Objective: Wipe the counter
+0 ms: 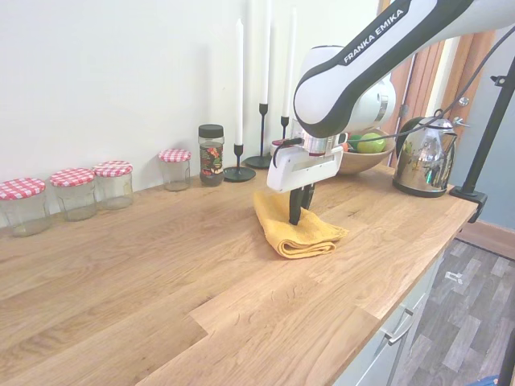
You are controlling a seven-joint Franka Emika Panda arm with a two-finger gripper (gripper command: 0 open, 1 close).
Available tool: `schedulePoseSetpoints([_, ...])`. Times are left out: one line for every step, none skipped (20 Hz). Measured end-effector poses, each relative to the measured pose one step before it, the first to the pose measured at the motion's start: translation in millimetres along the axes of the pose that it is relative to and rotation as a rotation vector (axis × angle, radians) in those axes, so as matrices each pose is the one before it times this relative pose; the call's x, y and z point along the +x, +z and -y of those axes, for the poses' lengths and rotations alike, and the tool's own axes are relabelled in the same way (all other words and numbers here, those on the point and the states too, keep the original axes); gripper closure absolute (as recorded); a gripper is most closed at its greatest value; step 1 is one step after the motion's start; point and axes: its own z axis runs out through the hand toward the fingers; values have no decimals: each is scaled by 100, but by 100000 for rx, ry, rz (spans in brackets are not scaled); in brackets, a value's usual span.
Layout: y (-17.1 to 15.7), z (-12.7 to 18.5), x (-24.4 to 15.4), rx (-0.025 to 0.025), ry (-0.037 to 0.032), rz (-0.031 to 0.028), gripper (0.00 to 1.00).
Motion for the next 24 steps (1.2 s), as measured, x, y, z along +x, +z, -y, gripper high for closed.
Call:
schedulePoseSetpoints([47, 808, -991, -227, -1513, -824, 100])
schedulePoseSetpoints([-11, 923, -1073, -481, -1449, -1284, 100])
schedulePoseSetpoints([-3, 1000, -1132, -272, -1315, -1047, 100])
schedulePoseSetpoints([-10, 1062, -1200, -370, -1438, -814, 100])
schedulePoseSetpoints([-35, 1153, -1358, -193, -1512, -842, 100])
schedulePoseSetpoints([-41, 1147, -1355, -79, -1355, -928, 100])
schedulePoseSetpoints([-33, 1127, -1374, -79, -1339, -926, 100])
schedulePoseSetpoints([-67, 1088, -1342, -277, -1331, -1223, 100])
schedulePoseSetpoints([-81, 1012, -1244, -265, -1194, -1223, 100])
schedulePoseSetpoints([-73, 894, -1141, -307, -1005, -1176, 100])
schedulePoseSetpoints([-82, 789, -1025, -293, -1117, -1186, 100])
schedulePoseSetpoints([-90, 772, -1019, -200, -1167, -1145, 100])
schedulePoseSetpoints([-94, 640, -875, -199, -988, -963, 100])
schedulePoseSetpoints([-98, 613, -855, -95, -1146, -812, 100])
schedulePoseSetpoints([-105, 613, -871, -169, -1090, -1055, 100])
schedulePoseSetpoints([-117, 580, -852, -58, -979, -887, 100])
schedulePoseSetpoints([-126, 519, -815, -21, -1098, -830, 100])
schedulePoseSetpoints([-131, 510, -834, 60, -972, -682, 100])
schedulePoseSetpoints([-117, 452, -776, 103, -982, -596, 100])
schedulePoseSetpoints([-95, 329, -611, 66, -754, -601, 100])
schedulePoseSetpoints([-78, 205, -420, 40, -638, -490, 100])
schedulePoseSetpoints([-39, 100, -213, 84, -246, -200, 100])
schedulePoseSetpoints([-13, -6, -27, 110, -22, -51, 100])
schedulePoseSetpoints([-6, -35, 14, 111, 84, -30, 100])
